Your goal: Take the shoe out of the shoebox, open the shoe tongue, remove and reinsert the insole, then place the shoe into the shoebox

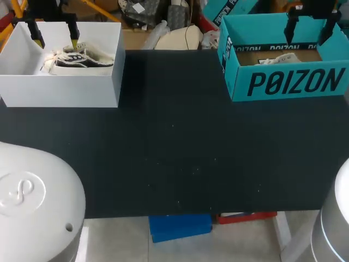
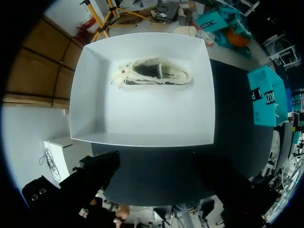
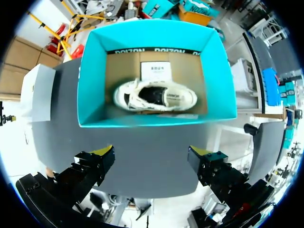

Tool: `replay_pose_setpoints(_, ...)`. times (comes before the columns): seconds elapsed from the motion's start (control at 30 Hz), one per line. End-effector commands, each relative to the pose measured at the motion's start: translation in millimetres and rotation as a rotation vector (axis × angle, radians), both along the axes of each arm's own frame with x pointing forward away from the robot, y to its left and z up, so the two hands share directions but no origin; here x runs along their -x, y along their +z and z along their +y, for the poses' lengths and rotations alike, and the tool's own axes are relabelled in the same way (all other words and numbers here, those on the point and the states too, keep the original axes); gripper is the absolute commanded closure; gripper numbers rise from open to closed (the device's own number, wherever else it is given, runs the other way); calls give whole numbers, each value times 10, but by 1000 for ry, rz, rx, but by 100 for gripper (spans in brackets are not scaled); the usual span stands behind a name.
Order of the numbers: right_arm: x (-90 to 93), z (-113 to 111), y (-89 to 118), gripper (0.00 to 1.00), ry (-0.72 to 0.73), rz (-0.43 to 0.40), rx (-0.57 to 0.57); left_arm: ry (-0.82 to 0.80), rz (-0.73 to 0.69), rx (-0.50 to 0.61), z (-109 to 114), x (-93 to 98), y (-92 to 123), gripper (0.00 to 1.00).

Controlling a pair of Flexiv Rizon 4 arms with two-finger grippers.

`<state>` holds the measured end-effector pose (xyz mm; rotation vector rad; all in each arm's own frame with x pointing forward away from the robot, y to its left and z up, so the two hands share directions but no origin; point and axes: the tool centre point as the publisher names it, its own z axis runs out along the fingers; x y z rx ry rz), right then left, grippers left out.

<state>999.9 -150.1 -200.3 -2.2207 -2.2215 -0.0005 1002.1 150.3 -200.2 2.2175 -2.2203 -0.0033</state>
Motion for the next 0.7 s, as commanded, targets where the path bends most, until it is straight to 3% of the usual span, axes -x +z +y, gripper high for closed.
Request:
replay_pose_setpoints(0.03,0,0,0,0,0,0,0,0,0,0,0,0,0,0)
replay_pose_setpoints(0.13,0,0,0,0,0,0,0,0,0,0,0,0,0,0)
replay_pose_setpoints(0.27,0,0,0,0,0,0,0,-203,-52,5,-54,-12,16,0)
replay_pose_setpoints(0.3,0,0,0,0,0,0,0,-297,-55,32,-66,-15,32,0)
replay_pose_setpoints(0.37,0,0,0,0,0,0,0,-442,-140,-21,-85,-18,58,0)
replay_pose_setpoints(0.47,0,0,0,0,0,0,0,-881,-209,8,-64,73,103,0)
replay_pose_setpoints(0.53,0,0,0,0,0,0,0,-1276,-283,66,78,176,142,0)
replay_pose_setpoints(0.63,0,0,0,0,0,0,0,-1408,-345,43,160,186,156,0)
replay_pose_setpoints(0.7,0,0,0,0,0,0,0,-1408,-345,43,160,186,156,0)
